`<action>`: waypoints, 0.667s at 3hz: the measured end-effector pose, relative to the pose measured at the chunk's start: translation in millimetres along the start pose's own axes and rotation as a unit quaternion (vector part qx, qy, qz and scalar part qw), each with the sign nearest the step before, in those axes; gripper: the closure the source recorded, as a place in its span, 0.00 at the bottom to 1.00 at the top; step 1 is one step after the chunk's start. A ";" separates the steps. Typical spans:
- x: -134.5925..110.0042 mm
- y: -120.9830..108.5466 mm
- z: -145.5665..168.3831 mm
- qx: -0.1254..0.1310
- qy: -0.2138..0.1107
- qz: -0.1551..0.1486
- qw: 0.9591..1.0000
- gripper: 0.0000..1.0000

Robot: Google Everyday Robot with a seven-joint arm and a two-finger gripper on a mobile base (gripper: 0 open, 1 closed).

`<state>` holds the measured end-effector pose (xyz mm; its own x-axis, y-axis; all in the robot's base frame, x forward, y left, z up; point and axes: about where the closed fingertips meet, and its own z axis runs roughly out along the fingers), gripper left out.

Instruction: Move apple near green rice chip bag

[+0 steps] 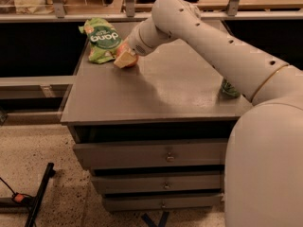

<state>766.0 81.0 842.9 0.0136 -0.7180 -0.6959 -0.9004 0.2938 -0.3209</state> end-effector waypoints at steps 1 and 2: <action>0.8 -1.4 -3.6 -0.001 0.000 0.000 1.000 0.35; 1.2 -0.5 -2.7 -0.006 0.000 -0.001 1.000 0.12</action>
Offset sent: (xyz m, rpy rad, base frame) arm -0.0005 -0.0071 0.0053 -0.0024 0.0087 0.0111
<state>765.3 78.4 844.0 0.0147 -0.7189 -0.6949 -0.9058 0.2848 -0.3138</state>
